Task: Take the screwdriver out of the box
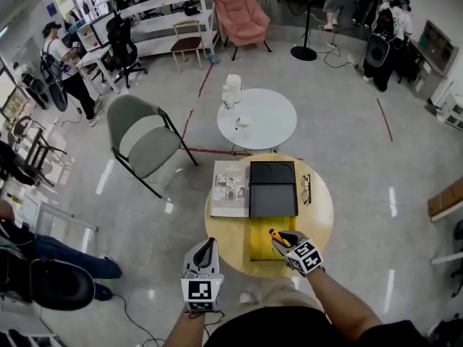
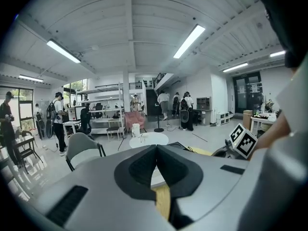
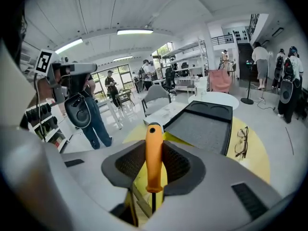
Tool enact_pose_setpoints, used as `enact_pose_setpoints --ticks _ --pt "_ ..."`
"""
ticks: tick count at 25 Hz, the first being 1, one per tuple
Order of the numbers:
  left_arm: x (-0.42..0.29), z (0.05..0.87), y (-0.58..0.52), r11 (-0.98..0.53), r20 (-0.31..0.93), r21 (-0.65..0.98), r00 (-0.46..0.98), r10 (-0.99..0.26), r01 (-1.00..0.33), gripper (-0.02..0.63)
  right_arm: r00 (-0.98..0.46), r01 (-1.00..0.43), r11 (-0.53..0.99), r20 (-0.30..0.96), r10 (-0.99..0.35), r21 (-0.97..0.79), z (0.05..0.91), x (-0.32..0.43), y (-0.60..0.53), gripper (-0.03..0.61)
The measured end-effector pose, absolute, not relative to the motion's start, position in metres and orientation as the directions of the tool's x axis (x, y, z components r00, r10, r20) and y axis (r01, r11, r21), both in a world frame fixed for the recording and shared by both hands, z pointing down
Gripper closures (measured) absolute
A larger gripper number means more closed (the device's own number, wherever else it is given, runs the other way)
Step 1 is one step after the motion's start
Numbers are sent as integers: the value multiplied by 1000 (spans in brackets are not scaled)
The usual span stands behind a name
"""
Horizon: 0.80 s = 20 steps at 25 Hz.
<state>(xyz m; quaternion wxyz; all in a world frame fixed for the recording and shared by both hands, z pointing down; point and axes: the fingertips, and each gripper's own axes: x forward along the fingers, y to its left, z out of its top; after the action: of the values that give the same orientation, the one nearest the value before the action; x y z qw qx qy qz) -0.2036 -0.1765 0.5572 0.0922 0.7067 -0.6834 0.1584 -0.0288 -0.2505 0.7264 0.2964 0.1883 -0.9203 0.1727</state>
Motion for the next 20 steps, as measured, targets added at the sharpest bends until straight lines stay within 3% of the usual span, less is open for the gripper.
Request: enact_pose_setpoints --ticks 20 --pt "-181 514 -153 -115 277 -104 82 -957 -988 600 -785 -538 827 455 -420 -164 623 4 -232 453"
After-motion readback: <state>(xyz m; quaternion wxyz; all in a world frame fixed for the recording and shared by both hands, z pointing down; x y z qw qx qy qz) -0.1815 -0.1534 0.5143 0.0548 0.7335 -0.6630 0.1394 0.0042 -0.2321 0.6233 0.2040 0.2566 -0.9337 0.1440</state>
